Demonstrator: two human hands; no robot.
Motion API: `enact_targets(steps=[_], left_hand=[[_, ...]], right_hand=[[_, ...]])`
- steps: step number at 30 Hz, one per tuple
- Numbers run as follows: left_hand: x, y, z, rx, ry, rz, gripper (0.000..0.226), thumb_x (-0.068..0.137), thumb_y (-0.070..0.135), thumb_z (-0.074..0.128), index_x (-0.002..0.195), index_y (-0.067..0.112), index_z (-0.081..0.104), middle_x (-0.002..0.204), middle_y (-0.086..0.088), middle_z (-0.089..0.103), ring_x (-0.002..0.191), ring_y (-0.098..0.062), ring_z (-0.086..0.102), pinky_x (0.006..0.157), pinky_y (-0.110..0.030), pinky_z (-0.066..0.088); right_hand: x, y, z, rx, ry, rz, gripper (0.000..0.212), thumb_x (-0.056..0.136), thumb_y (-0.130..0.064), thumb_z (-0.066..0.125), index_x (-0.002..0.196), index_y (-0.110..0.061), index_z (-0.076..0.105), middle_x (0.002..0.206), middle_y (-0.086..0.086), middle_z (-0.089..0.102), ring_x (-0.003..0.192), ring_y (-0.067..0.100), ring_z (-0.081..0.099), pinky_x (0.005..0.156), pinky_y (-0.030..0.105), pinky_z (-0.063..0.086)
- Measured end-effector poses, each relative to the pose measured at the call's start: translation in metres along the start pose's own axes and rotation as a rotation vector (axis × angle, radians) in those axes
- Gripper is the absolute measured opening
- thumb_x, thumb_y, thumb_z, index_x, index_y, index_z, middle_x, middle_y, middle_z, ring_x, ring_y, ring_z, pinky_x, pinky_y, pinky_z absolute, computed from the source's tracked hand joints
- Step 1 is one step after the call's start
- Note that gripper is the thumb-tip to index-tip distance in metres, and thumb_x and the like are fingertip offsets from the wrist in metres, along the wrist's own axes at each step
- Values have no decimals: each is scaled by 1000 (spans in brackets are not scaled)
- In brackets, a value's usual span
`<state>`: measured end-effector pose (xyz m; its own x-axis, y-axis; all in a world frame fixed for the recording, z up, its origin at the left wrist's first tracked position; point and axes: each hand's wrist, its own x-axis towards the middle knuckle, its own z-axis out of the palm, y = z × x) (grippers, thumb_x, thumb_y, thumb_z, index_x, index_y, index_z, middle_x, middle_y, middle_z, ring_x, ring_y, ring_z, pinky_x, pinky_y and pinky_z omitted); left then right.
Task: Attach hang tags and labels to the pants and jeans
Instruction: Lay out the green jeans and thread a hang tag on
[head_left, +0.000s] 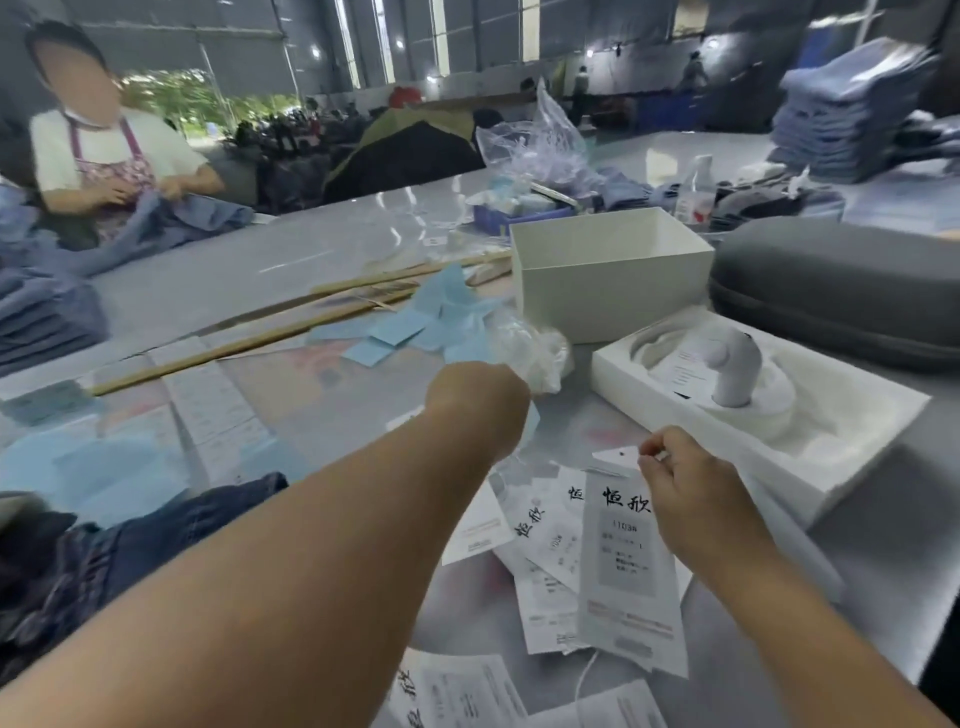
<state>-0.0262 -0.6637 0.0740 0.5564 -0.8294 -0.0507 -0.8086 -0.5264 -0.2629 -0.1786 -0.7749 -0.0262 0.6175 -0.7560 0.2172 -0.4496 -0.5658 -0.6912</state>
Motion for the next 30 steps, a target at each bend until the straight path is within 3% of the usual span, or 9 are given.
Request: enact_targets(steps=[6, 11, 14, 17, 19, 22, 24, 26, 30], left_hand=[[3, 0, 13, -119, 12, -45, 11, 89, 7, 51, 83, 16, 50, 70, -1, 39, 72, -24, 47, 63, -30, 38], [7, 13, 19, -352, -119, 88, 15, 93, 16, 56, 80, 8, 55, 73, -4, 55, 51, -21, 64, 41, -28, 49], [1, 18, 21, -356, -231, 154, 25, 93, 22, 64, 114, 11, 57, 92, -5, 60, 62, -23, 71, 52, -30, 54], [-2, 22, 26, -206, -337, 193, 38, 94, 22, 64, 129, 9, 57, 107, -10, 66, 50, -15, 59, 50, -26, 47], [-3, 23, 28, -135, -436, 200, 32, 93, 22, 63, 122, 6, 64, 94, -6, 66, 43, -7, 48, 52, -24, 44], [0, 20, 31, -186, -657, 161, 27, 90, 18, 66, 112, 3, 70, 94, -10, 69, 49, -15, 57, 61, -18, 53], [0, 17, 34, -246, -849, 118, 27, 88, 19, 71, 109, 1, 68, 85, -10, 59, 71, -21, 57, 88, -33, 57], [-1, 16, 36, -277, -966, 85, 21, 89, 18, 71, 105, 6, 65, 78, -7, 50, 79, -21, 53, 97, -42, 52], [3, 18, 35, -521, -724, 24, 28, 94, 12, 61, 117, -5, 62, 82, -13, 55, 71, -25, 57, 66, -32, 60]], right_hand=[[5, -6, 14, -9, -91, -102, 9, 99, -23, 50, 96, -21, 58, 82, -1, 63, 82, 23, 57, 71, 37, 45], [8, -5, 23, 136, -218, -75, 10, 95, -23, 59, 103, -29, 58, 77, -12, 58, 68, -1, 55, 55, 10, 38], [7, -2, 25, 146, -214, -76, 17, 93, -20, 61, 103, -33, 57, 81, -14, 55, 71, -9, 55, 57, 8, 39], [7, 1, 24, 149, -221, -91, 21, 94, -19, 58, 103, -37, 56, 84, -14, 56, 75, -13, 53, 59, 9, 40], [7, 4, 23, 142, -241, -81, 23, 95, -18, 56, 104, -39, 55, 87, -15, 56, 74, -7, 55, 58, 10, 37], [10, 9, 23, 108, -243, -76, 25, 97, -15, 53, 106, -38, 54, 90, -19, 55, 71, -10, 54, 56, 9, 38], [12, 13, 23, 76, -243, -65, 25, 97, -13, 51, 109, -34, 56, 86, -17, 55, 66, -8, 54, 53, 9, 38], [13, 16, 24, 44, -262, -40, 27, 97, -13, 50, 114, -32, 58, 86, -16, 55, 67, -2, 55, 52, 13, 34], [13, 17, 26, 31, -314, -53, 30, 97, -12, 48, 118, -29, 60, 95, -15, 56, 81, 0, 54, 62, 17, 37]])
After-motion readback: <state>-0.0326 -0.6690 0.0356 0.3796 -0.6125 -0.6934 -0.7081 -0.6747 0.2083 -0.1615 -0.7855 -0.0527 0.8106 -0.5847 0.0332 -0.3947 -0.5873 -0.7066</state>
